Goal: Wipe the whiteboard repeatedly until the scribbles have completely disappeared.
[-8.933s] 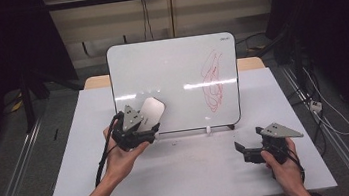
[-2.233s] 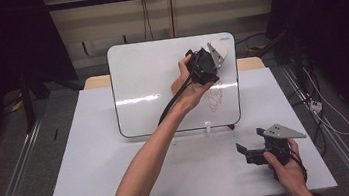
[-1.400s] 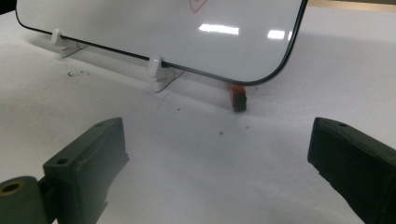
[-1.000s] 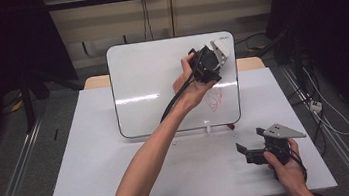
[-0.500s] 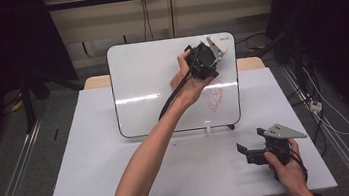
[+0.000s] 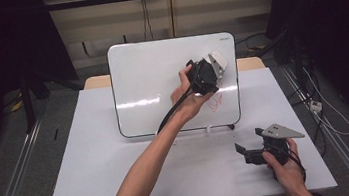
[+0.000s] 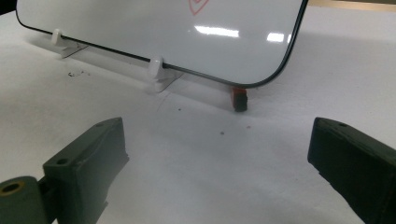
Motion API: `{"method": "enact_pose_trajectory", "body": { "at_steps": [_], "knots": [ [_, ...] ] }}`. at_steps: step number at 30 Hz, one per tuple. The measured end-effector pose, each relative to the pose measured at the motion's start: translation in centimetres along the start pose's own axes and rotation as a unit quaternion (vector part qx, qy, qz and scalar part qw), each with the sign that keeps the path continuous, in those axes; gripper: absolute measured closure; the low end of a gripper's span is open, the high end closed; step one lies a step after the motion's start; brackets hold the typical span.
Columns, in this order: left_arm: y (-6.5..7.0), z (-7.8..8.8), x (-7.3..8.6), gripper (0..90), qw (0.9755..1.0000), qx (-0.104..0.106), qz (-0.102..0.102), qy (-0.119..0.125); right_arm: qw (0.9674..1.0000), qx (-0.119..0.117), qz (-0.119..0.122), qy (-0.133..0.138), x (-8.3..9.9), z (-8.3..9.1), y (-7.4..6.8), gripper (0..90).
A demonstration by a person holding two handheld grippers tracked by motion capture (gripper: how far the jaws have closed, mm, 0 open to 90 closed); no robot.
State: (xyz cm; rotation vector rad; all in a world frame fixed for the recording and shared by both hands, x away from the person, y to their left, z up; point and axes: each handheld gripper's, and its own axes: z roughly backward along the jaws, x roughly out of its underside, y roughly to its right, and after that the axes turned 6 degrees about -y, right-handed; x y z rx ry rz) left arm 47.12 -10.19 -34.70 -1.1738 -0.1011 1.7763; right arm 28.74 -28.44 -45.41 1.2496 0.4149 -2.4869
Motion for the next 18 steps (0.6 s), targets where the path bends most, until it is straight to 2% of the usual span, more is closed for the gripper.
{"method": "enact_pose_trajectory", "body": {
  "at_steps": [2,6,13,18],
  "knots": [
    [0.5,0.0,0.3,30.8,1.0000,0.001,0.004,0.001,1.0000,0.000,0.000,-0.001,0.0,0.0,0.0,4.1],
    [1.5,0.1,0.9,30.8,0.9999,0.007,-0.009,0.002,1.0000,0.000,0.002,-0.001,0.0,-0.1,0.0,4.1],
    [3.2,0.4,2.0,30.7,0.9997,0.015,-0.019,0.005,1.0000,0.001,0.004,-0.001,0.0,-0.1,0.0,4.1],
    [3.0,0.4,2.0,30.7,0.9994,0.024,-0.025,0.004,1.0000,0.000,0.002,-0.001,0.0,0.0,0.0,4.1]
  ]
}}
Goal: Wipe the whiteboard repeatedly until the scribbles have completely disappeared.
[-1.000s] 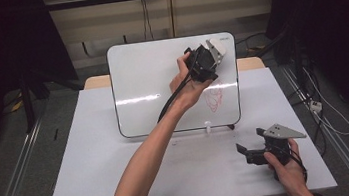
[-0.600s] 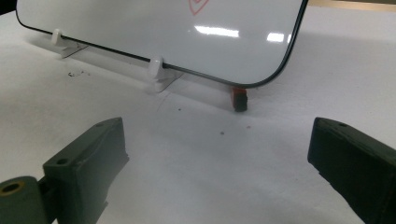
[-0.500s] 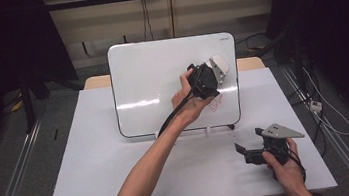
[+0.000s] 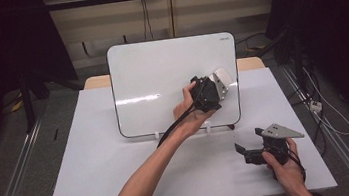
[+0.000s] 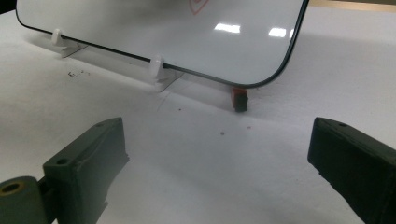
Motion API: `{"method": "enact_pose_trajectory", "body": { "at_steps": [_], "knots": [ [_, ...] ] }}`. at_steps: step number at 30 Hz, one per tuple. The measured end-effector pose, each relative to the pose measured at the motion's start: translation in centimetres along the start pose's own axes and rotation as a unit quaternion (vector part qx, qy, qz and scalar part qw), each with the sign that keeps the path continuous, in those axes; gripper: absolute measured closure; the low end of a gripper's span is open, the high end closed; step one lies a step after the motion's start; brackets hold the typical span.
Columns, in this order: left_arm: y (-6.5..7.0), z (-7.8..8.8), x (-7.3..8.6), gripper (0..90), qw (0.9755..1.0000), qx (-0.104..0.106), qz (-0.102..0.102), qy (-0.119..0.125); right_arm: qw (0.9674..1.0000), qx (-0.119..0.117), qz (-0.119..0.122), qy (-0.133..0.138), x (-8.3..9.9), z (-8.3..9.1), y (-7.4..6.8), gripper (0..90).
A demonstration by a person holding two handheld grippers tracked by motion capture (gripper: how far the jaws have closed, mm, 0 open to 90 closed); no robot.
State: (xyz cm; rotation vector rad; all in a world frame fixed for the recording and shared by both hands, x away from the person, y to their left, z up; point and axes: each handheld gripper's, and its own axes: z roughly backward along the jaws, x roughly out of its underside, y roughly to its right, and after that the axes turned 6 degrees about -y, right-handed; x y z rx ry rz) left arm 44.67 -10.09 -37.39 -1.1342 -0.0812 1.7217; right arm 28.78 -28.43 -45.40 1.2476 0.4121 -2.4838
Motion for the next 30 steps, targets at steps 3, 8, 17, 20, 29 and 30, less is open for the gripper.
{"method": "enact_pose_trajectory", "body": {
  "at_steps": [3,8,17,20,29,30],
  "knots": [
    [-0.4,-0.1,-0.3,30.6,0.9999,0.006,-0.006,-0.006,1.0000,0.000,-0.001,0.000,0.0,0.0,0.1,4.1],
    [-1.4,-0.1,-0.9,30.6,1.0000,0.003,-0.002,-0.008,1.0000,0.000,-0.001,0.000,0.1,0.0,0.1,4.1],
    [-3.7,-0.2,-2.4,30.7,0.9999,-0.010,0.012,-0.007,1.0000,0.000,-0.005,0.001,0.1,0.2,0.1,4.1],
    [-4.4,-0.3,-2.8,30.7,0.9998,-0.013,0.015,-0.006,1.0000,0.001,-0.004,0.002,0.1,0.2,0.2,4.1],
    [-4.1,-0.4,-2.9,30.8,0.9994,-0.028,0.019,0.005,1.0000,0.000,-0.005,0.000,0.1,0.1,0.2,4.0],
    [-4.0,-0.4,-2.8,30.8,0.9993,-0.029,0.021,0.005,1.0000,0.000,-0.004,0.001,0.1,0.1,0.1,4.1]
  ]
}}
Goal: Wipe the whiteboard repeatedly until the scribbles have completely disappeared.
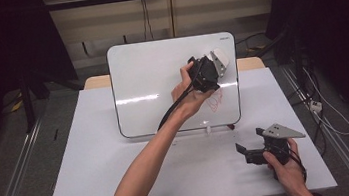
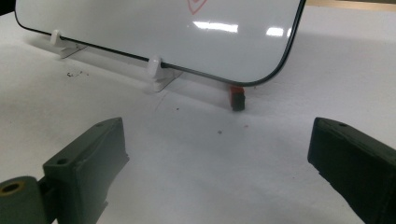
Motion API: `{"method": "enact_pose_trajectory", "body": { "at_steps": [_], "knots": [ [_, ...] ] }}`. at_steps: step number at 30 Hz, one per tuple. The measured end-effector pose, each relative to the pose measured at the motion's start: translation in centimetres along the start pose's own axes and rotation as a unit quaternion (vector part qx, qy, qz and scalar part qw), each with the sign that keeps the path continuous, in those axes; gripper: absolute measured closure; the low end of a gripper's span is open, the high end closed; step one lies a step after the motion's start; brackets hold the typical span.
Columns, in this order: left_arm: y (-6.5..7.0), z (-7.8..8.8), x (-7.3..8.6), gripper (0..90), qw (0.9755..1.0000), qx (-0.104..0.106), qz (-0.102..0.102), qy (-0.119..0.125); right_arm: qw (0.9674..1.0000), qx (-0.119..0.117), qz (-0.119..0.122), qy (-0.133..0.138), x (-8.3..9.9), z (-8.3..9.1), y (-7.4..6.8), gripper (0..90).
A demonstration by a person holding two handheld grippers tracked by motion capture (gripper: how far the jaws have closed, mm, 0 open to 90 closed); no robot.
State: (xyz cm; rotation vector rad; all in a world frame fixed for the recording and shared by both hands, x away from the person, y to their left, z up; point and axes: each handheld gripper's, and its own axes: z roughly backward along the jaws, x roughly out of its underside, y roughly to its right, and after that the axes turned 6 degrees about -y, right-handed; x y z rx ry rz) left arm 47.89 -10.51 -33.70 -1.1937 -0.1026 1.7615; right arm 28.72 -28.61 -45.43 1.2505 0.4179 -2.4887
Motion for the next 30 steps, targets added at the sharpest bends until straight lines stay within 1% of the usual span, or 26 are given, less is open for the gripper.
{"method": "enact_pose_trajectory", "body": {
  "at_steps": [1,3,4,7,10,11,12,13,15,17,20,23,24,27,30],
  "knots": [
    [0.2,0.0,0.1,30.8,1.0000,0.002,0.000,0.000,1.0000,0.000,0.001,0.000,0.0,0.0,0.0,4.0],
    [0.6,-0.1,0.2,30.9,1.0000,0.001,-0.008,0.001,1.0000,0.000,0.003,0.000,0.0,0.0,0.0,4.1],
    [0.8,-0.1,0.3,30.9,1.0000,0.004,-0.007,0.003,1.0000,0.000,0.003,0.000,0.0,0.0,-0.1,4.0],
    [1.4,-0.2,0.6,30.9,0.9999,0.009,-0.013,0.005,1.0000,-0.001,0.004,0.000,0.0,0.0,-0.1,4.1],
    [2.0,-0.1,0.9,30.8,0.9998,0.009,-0.016,0.008,1.0000,-0.001,0.002,-0.001,-0.1,-0.1,-0.1,4.0],
    [2.1,-0.1,0.9,30.8,0.9998,0.007,-0.016,0.010,1.0000,-0.002,0.002,-0.001,-0.1,-0.1,-0.1,4.1],
    [2.1,-0.1,0.9,30.8,0.9998,0.012,-0.017,0.007,1.0000,-0.001,0.003,-0.001,-0.1,-0.1,-0.2,4.0],
    [2.3,-0.1,1.0,30.8,0.9996,0.015,-0.025,0.003,1.0000,-0.001,0.003,-0.001,-0.1,-0.1,-0.2,4.1],
    [3.1,-0.1,1.3,30.8,0.9992,0.019,-0.034,0.006,1.0000,-0.001,0.003,0.000,-0.1,-0.1,-0.1,4.0],
    [3.7,-0.1,1.6,30.8,0.9988,0.024,-0.041,0.008,1.0000,-0.001,0.002,-0.001,-0.1,-0.1,-0.1,4.1],
    [4.4,0.1,2.2,30.8,0.9985,0.027,-0.047,0.009,1.0000,-0.001,0.003,-0.001,-0.1,-0.1,-0.1,4.1],
    [5.3,0.3,3.1,30.8,0.9977,0.035,-0.057,0.008,1.0000,-0.001,0.003,0.000,0.0,0.0,-0.2,4.0],
    [5.6,0.3,3.4,30.8,0.9977,0.039,-0.055,0.011,1.0000,-0.001,0.003,0.000,0.0,0.0,-0.1,4.0],
    [6.4,0.6,4.2,30.7,0.9975,0.039,-0.058,0.007,1.0000,0.000,0.004,0.000,-0.1,0.0,-0.2,4.1],
    [6.8,0.9,4.9,30.7,0.9967,0.046,-0.066,0.008,1.0000,-0.001,0.004,-0.001,-0.1,0.0,-0.2,4.1]
  ]
}}
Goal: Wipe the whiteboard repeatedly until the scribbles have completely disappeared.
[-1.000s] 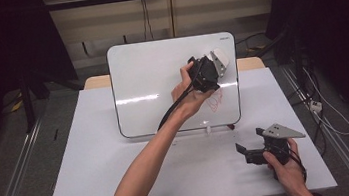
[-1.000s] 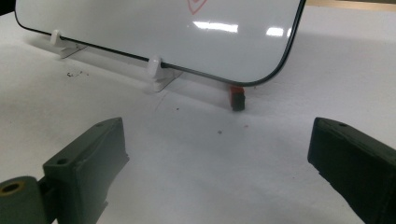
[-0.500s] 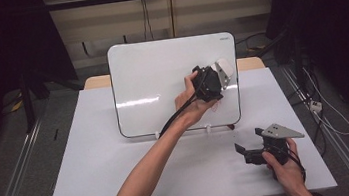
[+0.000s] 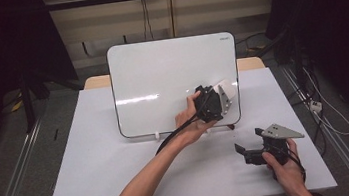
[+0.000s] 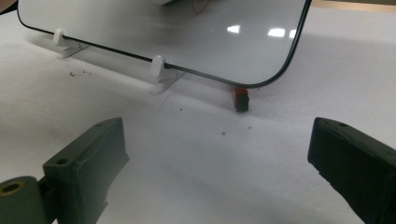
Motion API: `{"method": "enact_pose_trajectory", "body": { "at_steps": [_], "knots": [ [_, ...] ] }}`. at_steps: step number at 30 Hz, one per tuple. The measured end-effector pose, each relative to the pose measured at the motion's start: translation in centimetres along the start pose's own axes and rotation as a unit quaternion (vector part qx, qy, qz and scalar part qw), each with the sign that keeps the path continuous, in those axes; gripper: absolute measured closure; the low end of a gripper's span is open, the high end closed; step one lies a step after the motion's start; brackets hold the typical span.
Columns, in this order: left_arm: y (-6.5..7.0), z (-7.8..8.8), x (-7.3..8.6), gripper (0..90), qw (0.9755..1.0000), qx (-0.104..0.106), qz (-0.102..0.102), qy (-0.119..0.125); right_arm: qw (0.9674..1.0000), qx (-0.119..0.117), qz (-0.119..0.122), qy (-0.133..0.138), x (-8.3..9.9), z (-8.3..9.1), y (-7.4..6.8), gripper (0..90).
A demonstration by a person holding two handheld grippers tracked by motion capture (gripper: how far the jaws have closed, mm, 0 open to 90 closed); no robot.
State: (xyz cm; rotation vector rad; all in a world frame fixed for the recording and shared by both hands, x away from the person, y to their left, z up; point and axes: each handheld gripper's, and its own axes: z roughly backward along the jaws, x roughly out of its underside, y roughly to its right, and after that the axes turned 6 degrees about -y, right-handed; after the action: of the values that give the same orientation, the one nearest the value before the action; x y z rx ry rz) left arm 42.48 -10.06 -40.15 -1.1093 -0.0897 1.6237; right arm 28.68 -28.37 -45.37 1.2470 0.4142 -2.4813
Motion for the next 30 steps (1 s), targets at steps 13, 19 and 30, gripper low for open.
{"method": "enact_pose_trajectory", "body": {
  "at_steps": [13,19,30],
  "knots": [
    [-2.5,0.0,-1.2,30.6,0.9998,0.000,0.017,-0.011,1.0000,0.001,0.000,0.002,0.0,0.0,0.2,4.1],
    [-4.8,0.0,-2.0,30.7,0.9994,-0.013,0.030,-0.012,1.0000,0.001,-0.003,0.002,0.1,0.1,0.2,4.1],
    [-5.5,0.1,-2.1,30.8,0.9987,-0.032,0.039,-0.011,1.0000,0.002,-0.002,0.002,0.1,0.2,0.3,4.1]
  ]
}}
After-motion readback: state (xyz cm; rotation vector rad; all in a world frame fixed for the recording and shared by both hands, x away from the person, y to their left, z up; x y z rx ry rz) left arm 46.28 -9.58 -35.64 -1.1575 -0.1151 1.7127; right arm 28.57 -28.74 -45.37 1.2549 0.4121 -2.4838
